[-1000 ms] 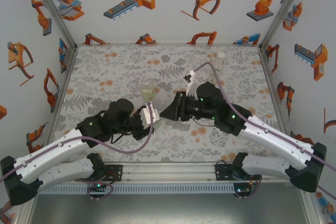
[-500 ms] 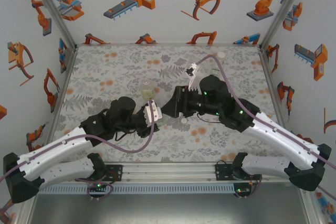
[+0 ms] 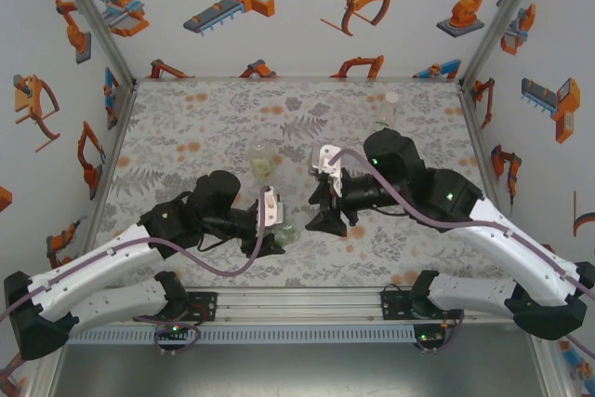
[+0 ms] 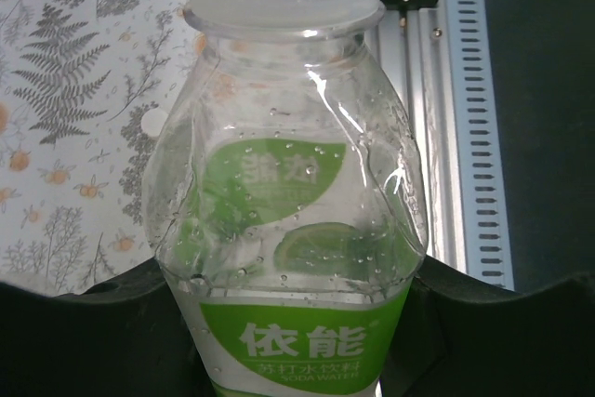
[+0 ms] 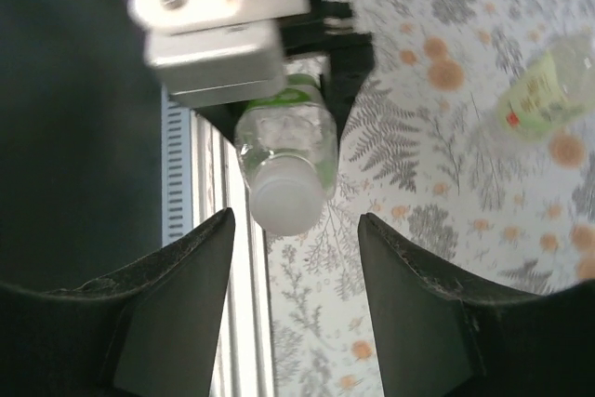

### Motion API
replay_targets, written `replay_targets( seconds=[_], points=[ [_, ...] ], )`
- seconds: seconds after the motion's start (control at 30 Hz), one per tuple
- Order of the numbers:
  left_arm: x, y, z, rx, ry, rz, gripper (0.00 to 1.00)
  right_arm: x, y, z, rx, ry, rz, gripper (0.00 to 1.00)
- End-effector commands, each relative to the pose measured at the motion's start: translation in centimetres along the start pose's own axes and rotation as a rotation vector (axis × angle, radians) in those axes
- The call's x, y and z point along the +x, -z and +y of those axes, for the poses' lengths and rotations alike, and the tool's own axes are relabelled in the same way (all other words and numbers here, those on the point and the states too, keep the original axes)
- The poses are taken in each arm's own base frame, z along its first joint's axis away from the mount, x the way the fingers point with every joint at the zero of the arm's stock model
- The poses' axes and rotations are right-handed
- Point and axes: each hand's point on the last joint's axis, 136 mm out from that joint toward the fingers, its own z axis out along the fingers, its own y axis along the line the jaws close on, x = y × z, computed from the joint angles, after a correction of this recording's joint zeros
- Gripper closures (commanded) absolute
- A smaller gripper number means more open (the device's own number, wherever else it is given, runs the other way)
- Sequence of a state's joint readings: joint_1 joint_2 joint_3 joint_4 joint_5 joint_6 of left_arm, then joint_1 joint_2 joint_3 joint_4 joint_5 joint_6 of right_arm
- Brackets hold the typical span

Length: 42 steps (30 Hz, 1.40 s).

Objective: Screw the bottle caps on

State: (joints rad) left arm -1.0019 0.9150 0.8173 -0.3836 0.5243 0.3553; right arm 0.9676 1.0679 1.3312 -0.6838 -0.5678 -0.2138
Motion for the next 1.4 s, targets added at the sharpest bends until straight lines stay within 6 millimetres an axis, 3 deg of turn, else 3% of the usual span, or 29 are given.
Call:
replay_targets(
  seconds=[0.0, 0.43, 0.7, 0.8, 0.9, 0.97, 1.03, 1.2, 1.37],
  points=[
    [-1.3, 0.5, -1.1, 0.056, -0.022, -0.033, 1.0, -0.9, 0.0, 2.9, -0.169, 0.21, -0.082, 0.47],
    [-1.5, 0.2, -1.0, 0.068, -0.009, -0.032, 1.0, 0.7, -1.4, 1.4, -0.109, 0.271, -0.033, 0.58],
    [-1.6, 0.3, -1.2, 0.072, -0.003, -0.041, 1.0, 1.1, -1.7, 1.1, -0.095, 0.266, -0.018, 0.58],
    [-1.6, 0.3, -1.2, 0.07, -0.001, -0.041, 1.0, 1.1, -1.7, 1.0, -0.085, 0.267, -0.017, 0.64],
    [-1.7, 0.5, -1.2, 0.064, -0.005, -0.047, 1.0, 1.5, -1.8, 0.8, -0.078, 0.252, -0.004, 0.65],
    [-1.8, 0.6, -1.1, 0.055, -0.009, -0.053, 1.0, 1.5, -2.0, 0.3, -0.053, 0.2, 0.001, 0.68],
    [-1.8, 0.7, -0.6, 0.024, -0.014, -0.056, 1.0, 1.3, -2.2, -0.5, -0.016, 0.121, 0.0, 0.77],
    [-1.6, 1.1, 1.5, -0.117, -0.041, -0.056, 1.0, 1.0, -2.6, -3.2, 0.127, -0.223, -0.09, 0.99],
    [-1.5, 1.5, 3.5, -0.242, -0.067, -0.055, 1.0, 2.4, -3.2, -5.7, 0.214, -0.679, -0.253, 1.0]
  ],
)
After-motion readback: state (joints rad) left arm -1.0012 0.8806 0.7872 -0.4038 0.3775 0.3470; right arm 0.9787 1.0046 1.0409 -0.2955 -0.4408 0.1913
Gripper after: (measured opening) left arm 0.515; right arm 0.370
